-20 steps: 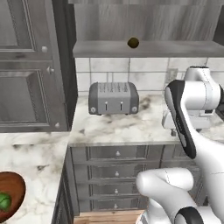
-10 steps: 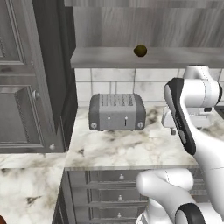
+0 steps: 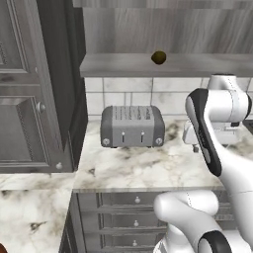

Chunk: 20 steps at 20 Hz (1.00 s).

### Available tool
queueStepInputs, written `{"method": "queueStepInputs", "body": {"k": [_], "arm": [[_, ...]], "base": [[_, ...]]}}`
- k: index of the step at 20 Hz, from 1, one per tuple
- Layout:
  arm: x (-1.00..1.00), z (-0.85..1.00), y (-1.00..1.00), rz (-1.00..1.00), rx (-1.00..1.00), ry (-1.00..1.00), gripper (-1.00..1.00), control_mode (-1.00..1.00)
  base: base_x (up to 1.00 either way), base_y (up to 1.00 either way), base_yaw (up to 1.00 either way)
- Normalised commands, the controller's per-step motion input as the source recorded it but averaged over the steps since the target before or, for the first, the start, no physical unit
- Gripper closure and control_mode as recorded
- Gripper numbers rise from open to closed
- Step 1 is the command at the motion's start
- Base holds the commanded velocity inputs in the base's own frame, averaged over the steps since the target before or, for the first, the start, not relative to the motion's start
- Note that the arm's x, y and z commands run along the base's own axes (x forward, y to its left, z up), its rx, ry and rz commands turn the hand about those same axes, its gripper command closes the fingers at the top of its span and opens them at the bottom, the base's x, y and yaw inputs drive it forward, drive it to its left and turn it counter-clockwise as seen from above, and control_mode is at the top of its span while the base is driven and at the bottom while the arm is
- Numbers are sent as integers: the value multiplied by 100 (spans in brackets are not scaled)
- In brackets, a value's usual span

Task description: Pick the avocados from the cabinet and place them in one bowl. Pick the onion from the sink and place it in the other bowl.

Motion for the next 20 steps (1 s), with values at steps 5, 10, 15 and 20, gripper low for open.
{"method": "queueStepInputs", "body": {"k": [5, 10, 15, 20], "arm": [[6, 34, 4, 7, -3, -7, -100, -100], [17, 53, 6, 7, -4, -16, -100, -100], [46, 44, 0, 12, 0, -31, -100, -100], [51, 38, 1, -4, 3, -40, -100, -100]], "base": [[0, 0, 0], [0, 0, 0], [0, 0, 0], [0, 0, 0]]}}
